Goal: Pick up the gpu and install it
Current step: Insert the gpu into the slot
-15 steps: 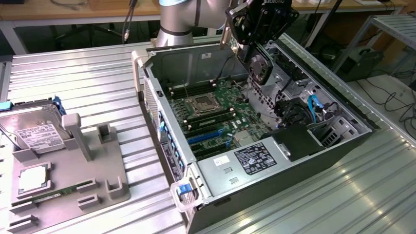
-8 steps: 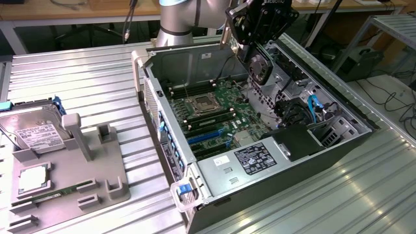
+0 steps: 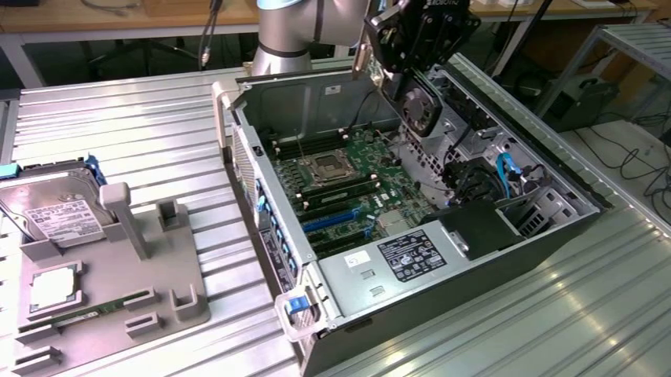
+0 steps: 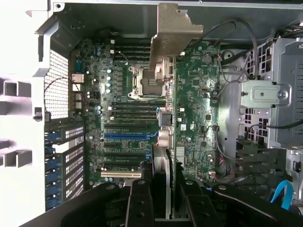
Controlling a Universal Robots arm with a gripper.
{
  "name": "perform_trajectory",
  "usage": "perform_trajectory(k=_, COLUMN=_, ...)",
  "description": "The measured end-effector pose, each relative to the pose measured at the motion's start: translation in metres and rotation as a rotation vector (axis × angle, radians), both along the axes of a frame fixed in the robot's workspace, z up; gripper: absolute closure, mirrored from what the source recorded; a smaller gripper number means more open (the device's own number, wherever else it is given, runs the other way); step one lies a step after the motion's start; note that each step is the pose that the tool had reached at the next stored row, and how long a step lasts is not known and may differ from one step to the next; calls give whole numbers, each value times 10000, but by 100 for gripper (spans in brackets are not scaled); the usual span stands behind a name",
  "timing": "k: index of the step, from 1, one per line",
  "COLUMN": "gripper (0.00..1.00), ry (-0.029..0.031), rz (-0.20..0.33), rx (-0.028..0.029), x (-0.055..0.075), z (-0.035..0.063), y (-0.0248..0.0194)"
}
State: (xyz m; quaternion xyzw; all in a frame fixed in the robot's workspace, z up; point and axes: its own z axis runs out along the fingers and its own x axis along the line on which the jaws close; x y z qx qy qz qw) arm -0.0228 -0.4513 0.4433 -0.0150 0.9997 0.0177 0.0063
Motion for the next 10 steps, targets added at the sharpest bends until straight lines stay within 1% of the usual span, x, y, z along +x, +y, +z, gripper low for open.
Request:
perform_trajectory(k=3, gripper=73, ry=0, rz=157, rx=0, x=0, z=0, y=0)
perform_trajectory(k=5, gripper=73, ry=0, rz=379, rx=0, x=0, z=0, y=0)
perform_trajectory(k=10, gripper=73, ry=0, rz=727, rx=0, x=0, z=0, y=0)
